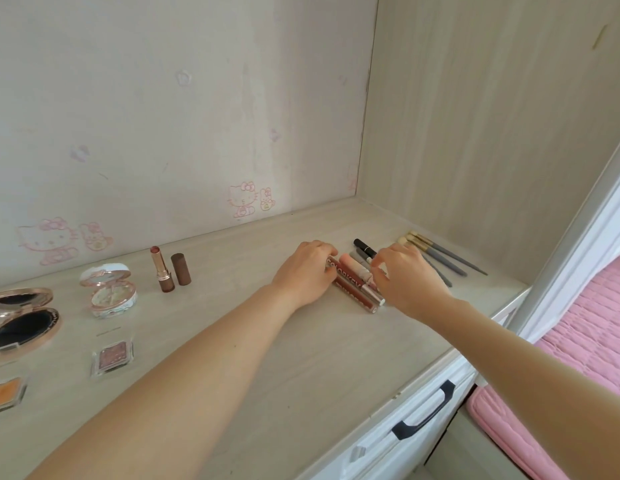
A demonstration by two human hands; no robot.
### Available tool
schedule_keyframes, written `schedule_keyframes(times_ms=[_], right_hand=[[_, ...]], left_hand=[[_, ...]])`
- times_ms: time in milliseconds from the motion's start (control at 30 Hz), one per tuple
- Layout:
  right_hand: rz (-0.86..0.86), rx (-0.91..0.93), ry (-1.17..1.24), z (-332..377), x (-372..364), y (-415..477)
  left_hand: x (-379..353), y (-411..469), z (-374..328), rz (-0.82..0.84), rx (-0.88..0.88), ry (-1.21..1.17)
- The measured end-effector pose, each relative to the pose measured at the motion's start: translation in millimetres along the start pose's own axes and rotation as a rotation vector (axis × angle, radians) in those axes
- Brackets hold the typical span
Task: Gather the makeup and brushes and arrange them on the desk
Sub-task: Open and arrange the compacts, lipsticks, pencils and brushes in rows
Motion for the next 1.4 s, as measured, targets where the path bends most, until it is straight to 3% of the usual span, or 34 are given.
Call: schedule_keyframes(times_ms=[333, 600, 800, 1033, 1233, 1400], right_hand=[[0.063, -0.263, 0.12, -20.4, -20.4, 55.4], [0.053, -0.275, 0.119, -26.7, -36.0, 62.3], [0.054, -0.3, 0.157, -25.8, -39.8, 66.4], [0.062, -0.344, 0.174, -25.6, -42.1, 71.5], [0.037, -0.376, 0.236, -26.0, -41.9, 67.5], [-0.116, -0.351, 0.458, -15.8, -30.7, 55.0]], left_hand=[[-30.7, 64.1, 9.7, 0.074, 0.142, -0.112], [-48.8, 90.1, 14.4, 0.247, 0.208, -0.035], [-48.6, 91.1, 10.9, 0.229, 0.234, -0.051], [-52.0, 105.1, 2.7, 0.324, 0.225, -0.017], [-48.2, 100.6, 3.5, 0.186, 0.247, -0.227], [-22.8, 89.4, -4.9, -0.057, 0.264, -0.507]])
Point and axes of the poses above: each hand's wrist, its own y-axis towards the middle knuckle, its own x-axis out of the back of the hand, z = x × y, the point moved 2 cm from there along y, towards the middle knuckle, and after that the axes turned 5 degrees about -x, right-handed, at the moved point
